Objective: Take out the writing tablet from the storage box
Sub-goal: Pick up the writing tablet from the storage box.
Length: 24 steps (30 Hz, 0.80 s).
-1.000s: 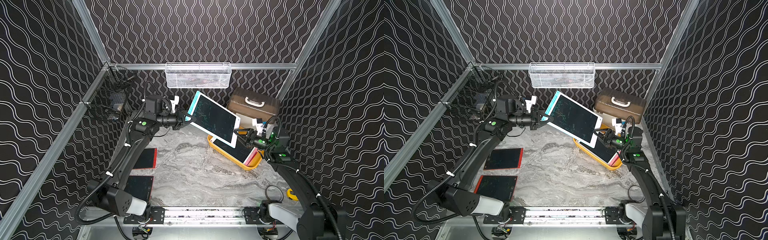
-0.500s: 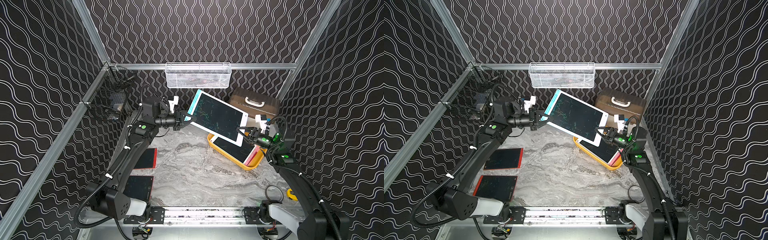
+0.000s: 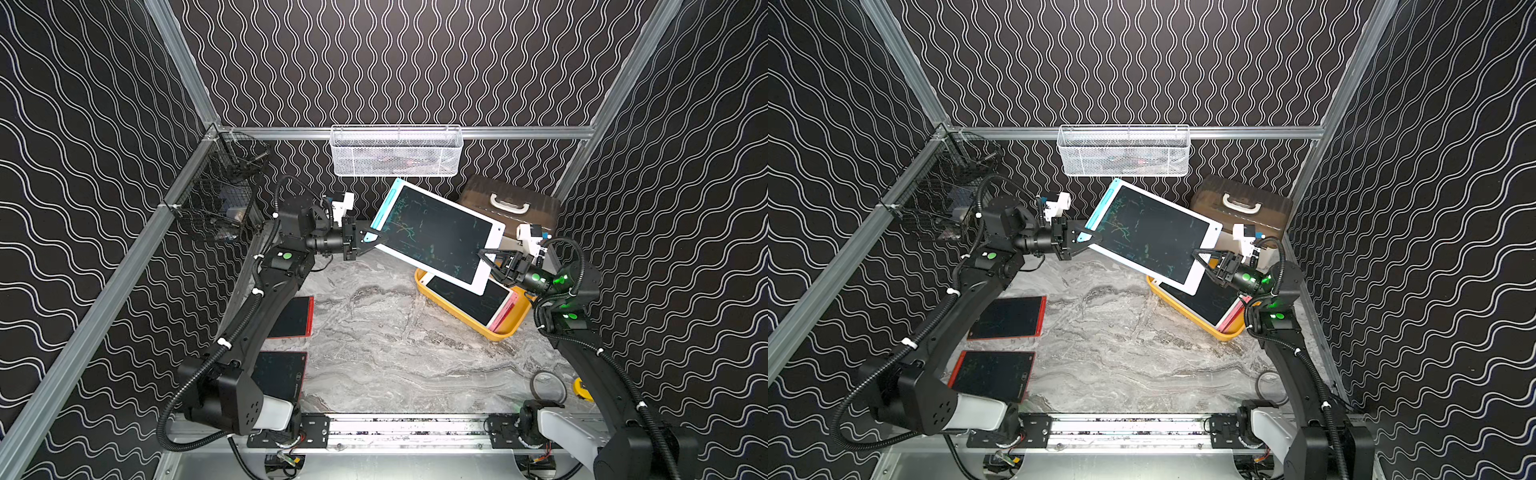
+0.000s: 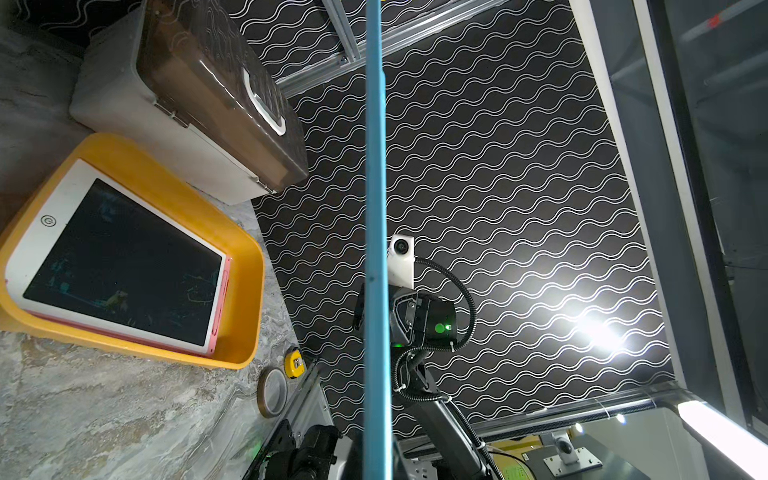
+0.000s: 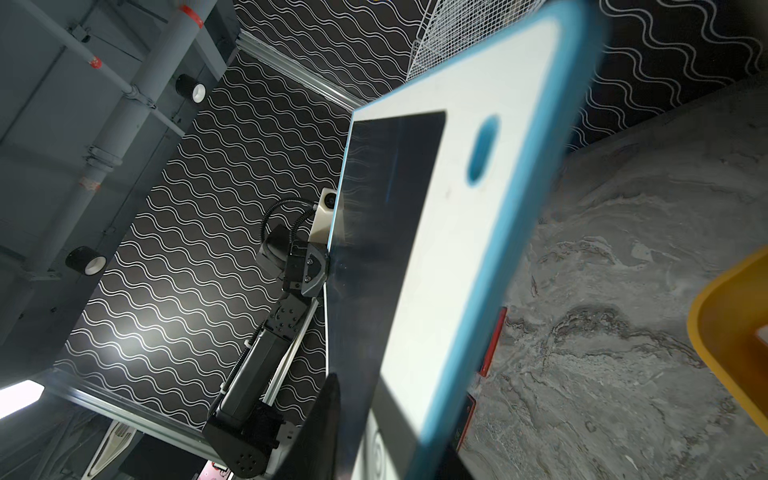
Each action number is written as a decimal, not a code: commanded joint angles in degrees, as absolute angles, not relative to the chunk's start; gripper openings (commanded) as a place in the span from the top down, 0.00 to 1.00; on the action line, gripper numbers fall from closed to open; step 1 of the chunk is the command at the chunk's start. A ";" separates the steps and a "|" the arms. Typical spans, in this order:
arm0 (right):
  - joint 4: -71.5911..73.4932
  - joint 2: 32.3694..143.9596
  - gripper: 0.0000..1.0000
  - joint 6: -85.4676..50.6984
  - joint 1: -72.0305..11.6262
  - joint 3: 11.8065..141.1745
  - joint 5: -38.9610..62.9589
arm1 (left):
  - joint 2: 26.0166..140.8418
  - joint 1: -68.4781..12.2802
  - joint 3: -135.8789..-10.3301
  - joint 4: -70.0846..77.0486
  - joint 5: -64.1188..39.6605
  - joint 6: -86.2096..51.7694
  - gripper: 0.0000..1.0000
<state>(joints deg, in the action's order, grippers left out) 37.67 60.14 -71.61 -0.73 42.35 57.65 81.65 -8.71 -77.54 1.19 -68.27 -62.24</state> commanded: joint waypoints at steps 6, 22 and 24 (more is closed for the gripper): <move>35.51 60.52 0.86 -70.75 -0.70 43.70 57.11 | 83.65 -8.44 -79.96 2.60 -69.40 -60.00 1.00; 24.80 59.86 0.98 -65.58 -0.69 46.18 52.93 | 88.54 -7.28 -94.30 -29.29 -61.05 -35.42 0.04; 18.51 59.20 0.98 -61.96 -0.69 47.98 52.15 | 89.05 -6.45 -98.88 -39.31 -54.30 -28.79 0.01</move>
<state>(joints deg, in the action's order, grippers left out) 26.20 60.01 -67.83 -0.71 46.09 54.61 88.38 -7.27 -94.80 -24.60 -62.43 -41.63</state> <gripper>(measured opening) 0.093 0.995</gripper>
